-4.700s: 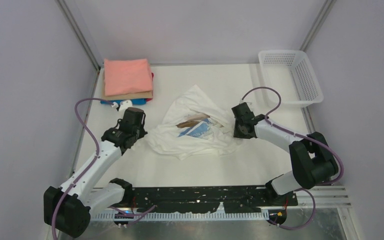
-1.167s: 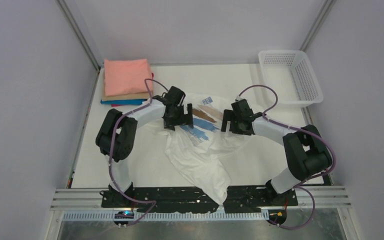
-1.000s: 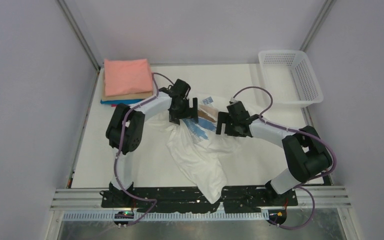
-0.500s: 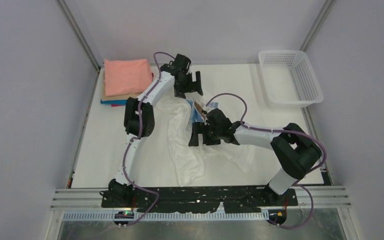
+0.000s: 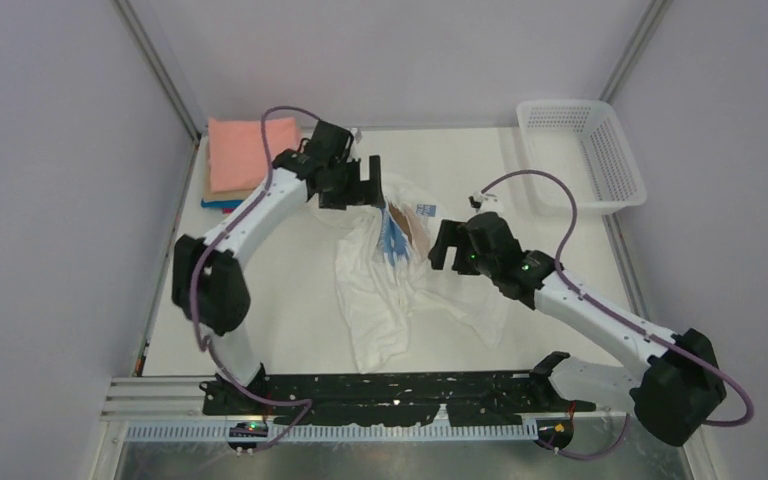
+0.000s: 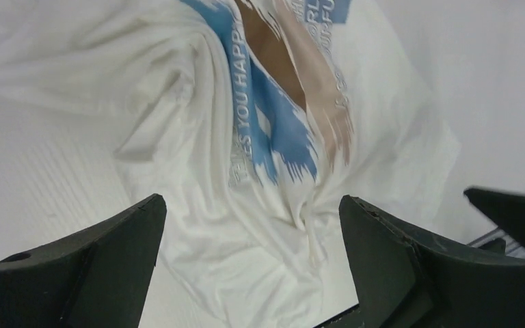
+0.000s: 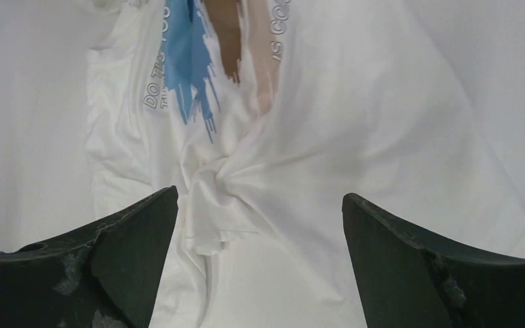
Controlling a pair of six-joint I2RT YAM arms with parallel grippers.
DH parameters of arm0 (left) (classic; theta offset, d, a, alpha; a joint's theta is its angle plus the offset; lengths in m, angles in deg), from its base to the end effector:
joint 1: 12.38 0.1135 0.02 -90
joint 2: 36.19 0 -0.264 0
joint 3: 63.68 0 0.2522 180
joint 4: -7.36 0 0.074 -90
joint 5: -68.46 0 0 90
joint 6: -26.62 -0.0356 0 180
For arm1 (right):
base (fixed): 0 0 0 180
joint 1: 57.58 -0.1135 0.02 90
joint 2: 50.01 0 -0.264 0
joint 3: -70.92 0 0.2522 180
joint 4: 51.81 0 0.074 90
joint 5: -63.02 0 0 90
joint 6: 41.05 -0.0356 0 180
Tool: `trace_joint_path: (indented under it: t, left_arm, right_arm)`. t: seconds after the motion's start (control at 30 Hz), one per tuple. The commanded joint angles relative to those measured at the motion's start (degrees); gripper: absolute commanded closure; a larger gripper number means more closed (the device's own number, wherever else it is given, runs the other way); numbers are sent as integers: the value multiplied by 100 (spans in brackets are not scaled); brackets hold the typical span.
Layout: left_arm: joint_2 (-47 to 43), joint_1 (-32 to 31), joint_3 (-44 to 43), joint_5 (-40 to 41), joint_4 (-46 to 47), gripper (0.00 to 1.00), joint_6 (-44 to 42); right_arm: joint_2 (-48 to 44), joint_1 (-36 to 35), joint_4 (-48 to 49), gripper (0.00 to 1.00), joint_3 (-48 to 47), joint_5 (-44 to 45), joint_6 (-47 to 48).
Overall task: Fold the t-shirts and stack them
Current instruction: Flatten out the tshirt
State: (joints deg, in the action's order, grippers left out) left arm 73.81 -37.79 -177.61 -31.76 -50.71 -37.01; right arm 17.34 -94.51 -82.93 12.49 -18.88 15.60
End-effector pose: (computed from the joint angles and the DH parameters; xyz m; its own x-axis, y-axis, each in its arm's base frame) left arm 0.3819 -0.1884 0.2905 -0.8851 -0.0635 -0.4610 0.1373 0.9109 -0.3890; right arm 0.2038 0.1469 0.2478 -0.7092 0.1478 -0.6894 -0.1421 0.9277 0.3452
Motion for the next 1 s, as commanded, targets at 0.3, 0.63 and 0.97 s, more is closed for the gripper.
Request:
trace_joint_path:
  t: [0.3,0.63,0.97]
  left_arm:
    - [-5206,-2759,6181,1527,1219,0,1930]
    - [-4977,-4261,7053,1505,1958,16,2889]
    - [-4135,-4346,6713,1785,2011,50,2880]
  right_arm:
    - [-1668,534,-1426,5,888,1460,-309]
    - [-1831,556,-1321,5,1148,1568,-359]
    - [-1858,556,-1252,5,1303,1616,-522]
